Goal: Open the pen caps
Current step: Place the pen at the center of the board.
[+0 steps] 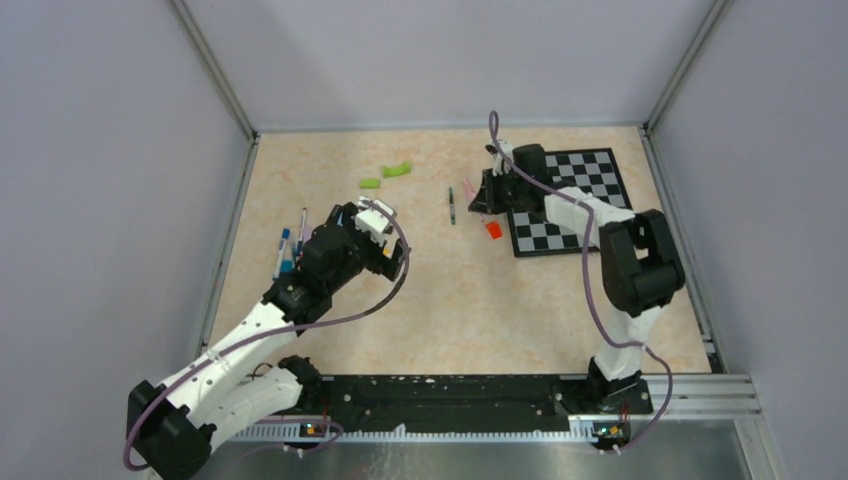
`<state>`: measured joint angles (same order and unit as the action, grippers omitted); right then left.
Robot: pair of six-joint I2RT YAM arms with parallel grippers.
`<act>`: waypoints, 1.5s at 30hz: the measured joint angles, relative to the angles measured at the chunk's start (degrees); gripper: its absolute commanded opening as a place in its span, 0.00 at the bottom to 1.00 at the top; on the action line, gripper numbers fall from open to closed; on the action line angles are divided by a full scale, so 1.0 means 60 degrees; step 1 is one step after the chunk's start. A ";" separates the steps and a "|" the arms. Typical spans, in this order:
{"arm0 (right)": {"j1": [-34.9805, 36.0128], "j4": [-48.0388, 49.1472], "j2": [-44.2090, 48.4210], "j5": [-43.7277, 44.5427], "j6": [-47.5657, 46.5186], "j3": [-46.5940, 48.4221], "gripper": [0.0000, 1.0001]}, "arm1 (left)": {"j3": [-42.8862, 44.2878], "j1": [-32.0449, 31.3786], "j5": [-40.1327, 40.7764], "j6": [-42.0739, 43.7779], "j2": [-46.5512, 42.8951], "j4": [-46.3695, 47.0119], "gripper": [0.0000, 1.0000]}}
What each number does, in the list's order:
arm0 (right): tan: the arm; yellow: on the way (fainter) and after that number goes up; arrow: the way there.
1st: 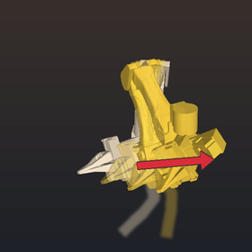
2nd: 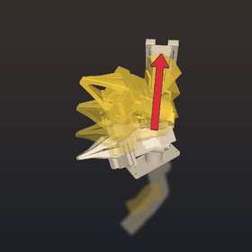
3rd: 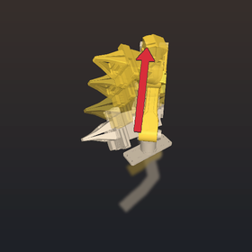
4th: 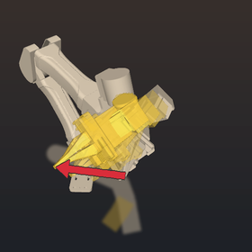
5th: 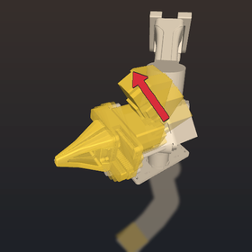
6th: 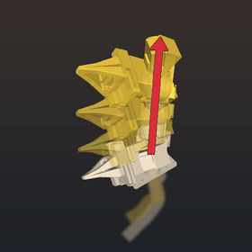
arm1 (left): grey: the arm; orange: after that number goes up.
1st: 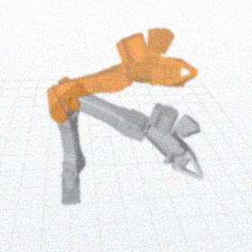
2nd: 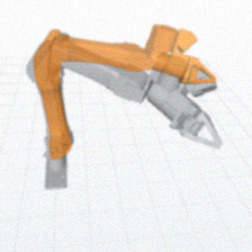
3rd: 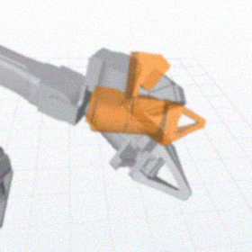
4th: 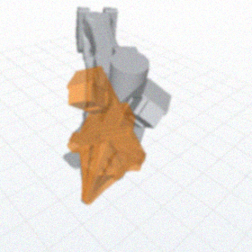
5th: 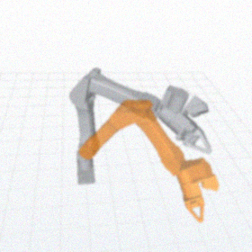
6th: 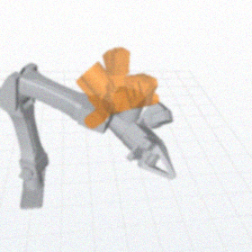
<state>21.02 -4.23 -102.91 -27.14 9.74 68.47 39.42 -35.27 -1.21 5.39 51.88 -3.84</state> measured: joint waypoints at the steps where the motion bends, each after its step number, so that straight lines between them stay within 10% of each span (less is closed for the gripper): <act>1: 0.0000 -0.0029 -0.0321 0.0131 0.0091 0.0310 0.00 | -0.0120 -0.0004 0.0142 0.0127 -0.0120 -0.0004 0.99; 17: -0.0004 -0.0860 -0.3679 0.0375 0.1683 0.3486 0.09 | -0.0397 -0.0004 0.0433 0.0630 -0.0568 -0.0011 0.99; 25: -0.0004 -0.1064 -0.3883 0.0426 0.2000 0.3599 0.32 | -0.0404 -0.0004 0.0433 0.0634 -0.0568 -0.0004 0.99; 45: -0.0306 -0.1836 -0.2973 -0.0375 0.1067 0.3249 0.42 | -0.0783 0.0259 0.0000 -0.1421 -0.0233 0.0998 0.99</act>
<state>19.18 -15.25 -120.75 -29.39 16.14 87.96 34.72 -33.71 -1.21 -3.14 50.48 2.15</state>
